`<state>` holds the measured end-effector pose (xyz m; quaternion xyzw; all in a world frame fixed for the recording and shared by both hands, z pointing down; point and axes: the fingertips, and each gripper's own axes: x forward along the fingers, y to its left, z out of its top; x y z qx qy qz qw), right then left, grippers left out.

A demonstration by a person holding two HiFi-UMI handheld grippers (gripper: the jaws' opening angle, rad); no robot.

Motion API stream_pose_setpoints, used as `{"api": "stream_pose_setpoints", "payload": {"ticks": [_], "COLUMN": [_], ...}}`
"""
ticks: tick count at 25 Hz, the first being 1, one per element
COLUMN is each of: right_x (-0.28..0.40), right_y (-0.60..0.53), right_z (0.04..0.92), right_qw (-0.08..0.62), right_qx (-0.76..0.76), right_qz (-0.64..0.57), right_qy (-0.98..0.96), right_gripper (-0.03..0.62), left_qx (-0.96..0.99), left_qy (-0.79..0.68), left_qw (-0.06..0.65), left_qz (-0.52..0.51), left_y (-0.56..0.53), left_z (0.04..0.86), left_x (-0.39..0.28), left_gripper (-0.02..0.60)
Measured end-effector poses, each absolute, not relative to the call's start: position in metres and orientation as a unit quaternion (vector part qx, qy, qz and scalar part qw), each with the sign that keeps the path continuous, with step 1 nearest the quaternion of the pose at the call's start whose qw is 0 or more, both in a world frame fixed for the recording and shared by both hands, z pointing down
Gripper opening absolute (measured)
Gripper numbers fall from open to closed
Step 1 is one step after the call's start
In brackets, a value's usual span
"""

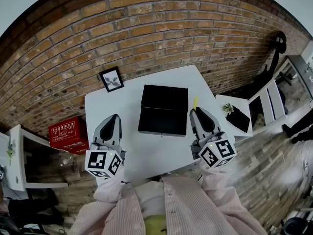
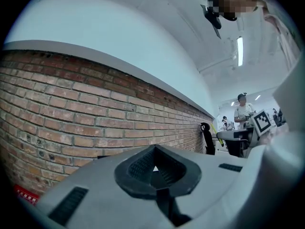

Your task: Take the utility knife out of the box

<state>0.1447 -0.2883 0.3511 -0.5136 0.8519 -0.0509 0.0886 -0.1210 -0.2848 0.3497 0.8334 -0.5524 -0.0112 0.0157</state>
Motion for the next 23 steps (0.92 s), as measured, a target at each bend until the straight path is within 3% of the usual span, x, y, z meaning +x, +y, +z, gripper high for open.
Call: {"api": "stream_pose_setpoints", "payload": {"ticks": [23], "right_x": [0.141], "right_y": [-0.294], "right_z": [0.362], "right_qw": [0.068], "right_qx": [-0.517], "right_qz": [-0.049], "right_qy": [0.852], "right_gripper": [0.061], "left_qx": [0.834], "left_qy": [-0.551], "left_qw": [0.029], "left_qz": [-0.004], "left_y": [-0.291], "left_z": [0.361], "left_x": [-0.123], "left_gripper": [-0.008]}}
